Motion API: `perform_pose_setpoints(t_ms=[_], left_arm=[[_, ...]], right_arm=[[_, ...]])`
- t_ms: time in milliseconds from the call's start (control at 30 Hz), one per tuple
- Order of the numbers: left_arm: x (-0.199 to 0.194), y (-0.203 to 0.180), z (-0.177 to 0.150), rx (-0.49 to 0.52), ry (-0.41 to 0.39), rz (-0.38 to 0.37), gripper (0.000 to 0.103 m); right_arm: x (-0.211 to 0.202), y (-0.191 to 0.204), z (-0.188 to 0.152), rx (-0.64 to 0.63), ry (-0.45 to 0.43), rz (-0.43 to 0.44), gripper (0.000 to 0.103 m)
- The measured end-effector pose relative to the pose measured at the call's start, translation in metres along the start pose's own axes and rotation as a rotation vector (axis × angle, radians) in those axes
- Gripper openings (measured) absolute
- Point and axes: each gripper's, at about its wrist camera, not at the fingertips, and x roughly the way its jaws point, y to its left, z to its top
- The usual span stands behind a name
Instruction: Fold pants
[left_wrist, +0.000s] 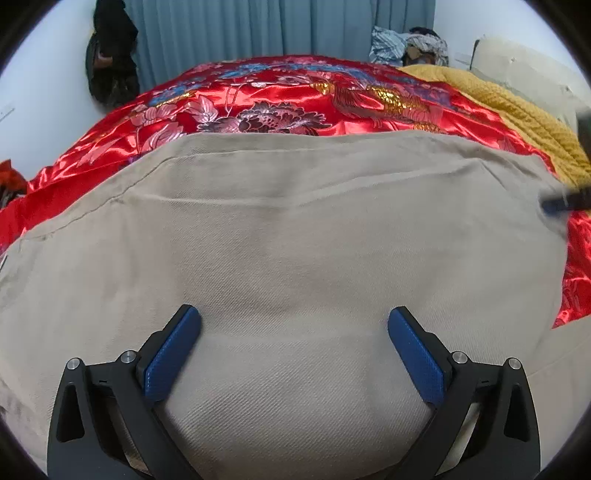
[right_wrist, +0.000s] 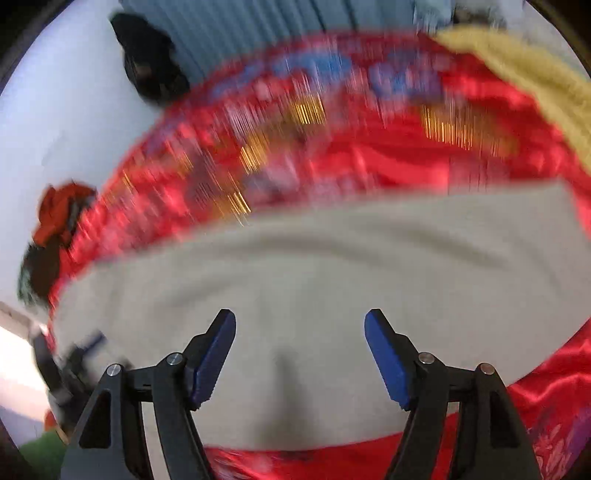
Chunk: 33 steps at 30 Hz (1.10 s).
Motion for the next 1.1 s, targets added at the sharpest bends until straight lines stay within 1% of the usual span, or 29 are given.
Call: perform_pose_setpoints(t_ms=[67,100,167,200,233,300,333,367,433,467,500,600,633,667,733,767,800,833,867,933,967,1033,1067,1100], left_arm=[[0.001,0.0,0.0,-0.002,-0.007,-0.001,0.102],[0.001,0.0,0.0,-0.003,-0.009,-0.002,0.102],[0.002,0.0,0.0,-0.006,-0.015,-0.003,0.102],[0.002,0.0,0.0,-0.006,-0.015,-0.003,0.102],[0.002,0.0,0.0,-0.005,-0.015,-0.002,0.102],[0.002,0.0,0.0,-0.005,-0.014,-0.002,0.102],[0.002,0.0,0.0,-0.004,-0.014,-0.002,0.102],[0.002,-0.001,0.0,-0.004,-0.013,-0.001,0.102],[0.002,-0.001,-0.001,-0.004,-0.013,-0.001,0.102],[0.002,-0.001,-0.001,-0.004,-0.013,-0.001,0.102],[0.002,-0.001,-0.001,-0.004,-0.014,-0.001,0.102],[0.002,0.0,-0.001,-0.008,-0.017,-0.006,0.102],[0.002,0.0,-0.001,-0.009,-0.018,-0.007,0.102],[0.003,0.0,-0.001,-0.01,-0.019,-0.008,0.102],[0.003,0.0,-0.001,-0.011,-0.021,-0.01,0.102],[0.003,0.0,-0.001,-0.011,-0.022,-0.01,0.102],[0.003,0.0,-0.001,-0.011,-0.023,-0.01,0.102],[0.003,0.0,-0.001,-0.011,-0.023,-0.009,0.102],[0.004,0.0,-0.001,-0.011,-0.023,-0.009,0.102],[0.004,0.001,-0.001,-0.011,-0.021,-0.008,0.102],[0.004,0.001,-0.001,-0.01,-0.021,-0.007,0.102],[0.005,0.001,-0.001,-0.01,-0.02,-0.007,0.102],[0.005,0.001,-0.001,-0.01,-0.018,-0.006,0.102],[0.005,0.001,-0.001,-0.009,-0.017,-0.005,0.102]], right_arm=[[-0.002,-0.02,-0.028,-0.012,0.046,0.03,0.07],[-0.007,-0.027,-0.037,-0.012,0.062,0.033,0.07],[-0.019,-0.039,-0.047,0.006,0.093,0.026,0.07],[-0.027,-0.043,-0.045,0.002,0.085,0.025,0.07],[-0.033,-0.044,-0.039,-0.01,0.069,0.015,0.07],[-0.044,-0.044,-0.01,-0.036,-0.003,-0.014,0.07],[-0.046,-0.045,0.003,-0.035,-0.034,-0.015,0.07],[-0.044,-0.048,0.022,-0.029,-0.072,-0.006,0.07],[-0.038,-0.056,0.043,-0.024,-0.1,-0.015,0.07],[-0.029,-0.066,0.055,-0.004,-0.108,-0.038,0.07],[-0.023,-0.077,0.06,0.024,-0.107,-0.053,0.07],[-0.018,-0.135,0.06,0.141,-0.086,-0.157,0.07],[-0.025,-0.157,0.055,0.177,-0.09,-0.198,0.068],[-0.038,-0.186,0.048,0.235,-0.116,-0.246,0.068],[-0.06,-0.222,0.041,0.325,-0.143,-0.349,0.069],[-0.075,-0.242,0.036,0.373,-0.152,-0.431,0.069],[-0.084,-0.251,0.035,0.391,-0.163,-0.447,0.069],[-0.093,-0.258,0.034,0.402,-0.18,-0.436,0.069],[-0.101,-0.264,0.035,0.41,-0.206,-0.395,0.069],[-0.103,-0.265,0.038,0.408,-0.222,-0.332,0.07],[-0.096,-0.265,0.04,0.411,-0.199,-0.29,0.07],[-0.081,-0.259,0.04,0.414,-0.14,-0.277,0.07],[-0.073,-0.25,0.038,0.39,-0.115,-0.285,0.061],[-0.071,-0.243,0.037,0.363,-0.114,-0.306,0.052]])
